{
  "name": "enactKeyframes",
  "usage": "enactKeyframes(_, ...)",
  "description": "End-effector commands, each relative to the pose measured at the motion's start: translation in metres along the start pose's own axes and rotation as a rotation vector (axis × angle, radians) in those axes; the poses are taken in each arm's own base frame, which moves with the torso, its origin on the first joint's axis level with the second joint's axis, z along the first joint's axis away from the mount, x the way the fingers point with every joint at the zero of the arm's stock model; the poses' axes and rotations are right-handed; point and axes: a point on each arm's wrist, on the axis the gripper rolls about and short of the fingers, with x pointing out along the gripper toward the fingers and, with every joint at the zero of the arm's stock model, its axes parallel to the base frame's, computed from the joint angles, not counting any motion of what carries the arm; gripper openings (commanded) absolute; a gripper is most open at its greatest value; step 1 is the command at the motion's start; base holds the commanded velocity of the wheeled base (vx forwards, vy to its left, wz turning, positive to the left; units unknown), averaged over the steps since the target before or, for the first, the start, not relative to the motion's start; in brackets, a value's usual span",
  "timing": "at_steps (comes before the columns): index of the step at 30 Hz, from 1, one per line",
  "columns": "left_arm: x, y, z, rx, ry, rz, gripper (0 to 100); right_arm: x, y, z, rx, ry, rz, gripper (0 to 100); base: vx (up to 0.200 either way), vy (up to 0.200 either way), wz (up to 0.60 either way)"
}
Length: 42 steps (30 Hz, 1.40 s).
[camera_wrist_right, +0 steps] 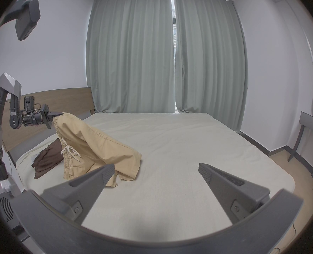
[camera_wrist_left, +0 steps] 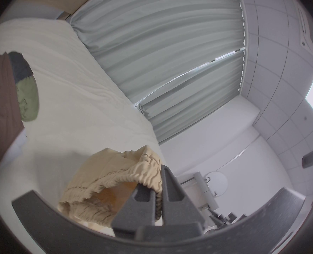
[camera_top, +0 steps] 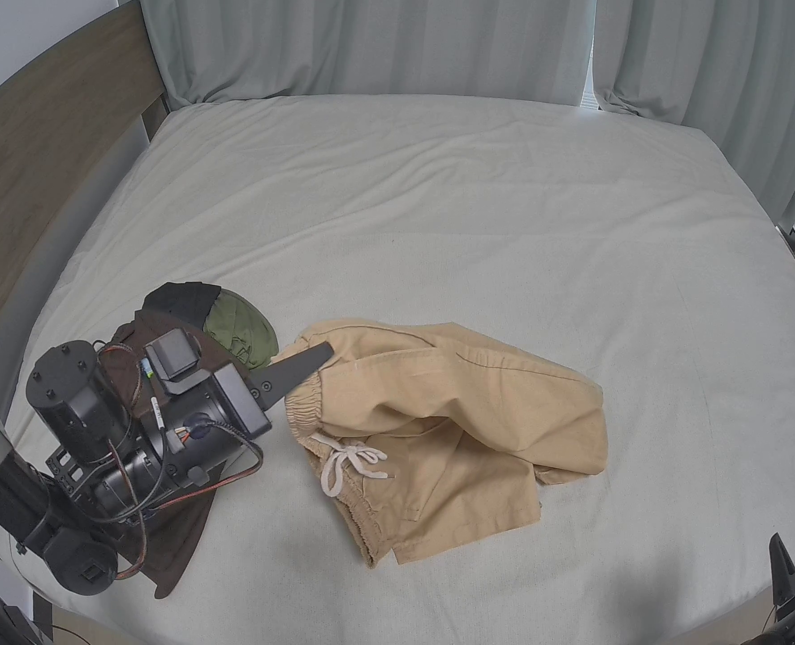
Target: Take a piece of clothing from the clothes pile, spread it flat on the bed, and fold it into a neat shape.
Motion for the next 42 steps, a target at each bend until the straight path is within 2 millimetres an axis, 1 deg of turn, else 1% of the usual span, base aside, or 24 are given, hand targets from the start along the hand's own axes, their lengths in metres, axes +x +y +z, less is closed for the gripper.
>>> enactKeyframes(1,-0.015,0.019,0.001,0.039,0.019,0.076,0,0.000,0.000,-0.005,-0.001,0.000,0.000,100,0.000,0.000,0.00)
enactKeyframes(6,-0.023,0.030,0.000,0.054,0.031,0.122,0,0.000,0.000,-0.005,-0.001,0.001,0.001,100,0.000,0.000,0.00)
enactKeyframes(9,-0.027,0.035,0.001,0.103,0.041,0.138,0,0.000,0.000,-0.005,-0.001,0.000,0.000,100,0.000,0.000,0.00)
enactKeyframes(14,-0.027,0.044,-0.001,0.169,0.064,0.155,0,0.000,0.000,-0.005,-0.001,0.000,0.000,100,0.000,0.000,0.00)
enactKeyframes(15,-0.027,0.045,-0.002,0.232,0.075,0.156,0,0.000,0.000,-0.005,-0.002,0.000,0.000,100,0.000,0.000,0.00)
enactKeyframes(17,-0.026,0.046,-0.002,0.246,0.078,0.159,0,0.000,0.000,-0.005,-0.002,0.000,0.000,100,0.000,0.000,0.00)
enactKeyframes(19,-0.026,0.053,-0.004,0.298,0.093,0.181,0,0.000,0.000,-0.005,-0.002,0.001,0.001,100,0.000,0.000,0.00)
enactKeyframes(25,-0.029,0.068,0.000,0.413,0.098,0.234,0,0.000,0.000,-0.005,-0.002,0.001,-0.001,100,0.000,0.000,0.00)
enactKeyframes(33,-0.030,0.072,0.003,0.486,0.092,0.253,0,0.000,0.000,-0.005,-0.010,0.000,0.005,100,0.000,0.000,0.00)
enactKeyframes(35,-0.029,0.076,0.002,0.508,0.105,0.260,0,0.000,0.000,-0.005,-0.010,0.001,0.005,100,0.000,0.000,0.00)
enactKeyframes(38,-0.030,0.080,0.001,0.521,0.110,0.272,0,0.000,0.000,-0.005,-0.008,0.001,0.007,100,0.000,0.000,0.00)
enactKeyframes(42,-0.030,0.079,0.003,0.524,0.102,0.271,0,0.000,0.000,-0.005,-0.008,0.000,0.010,100,0.000,0.000,0.00)
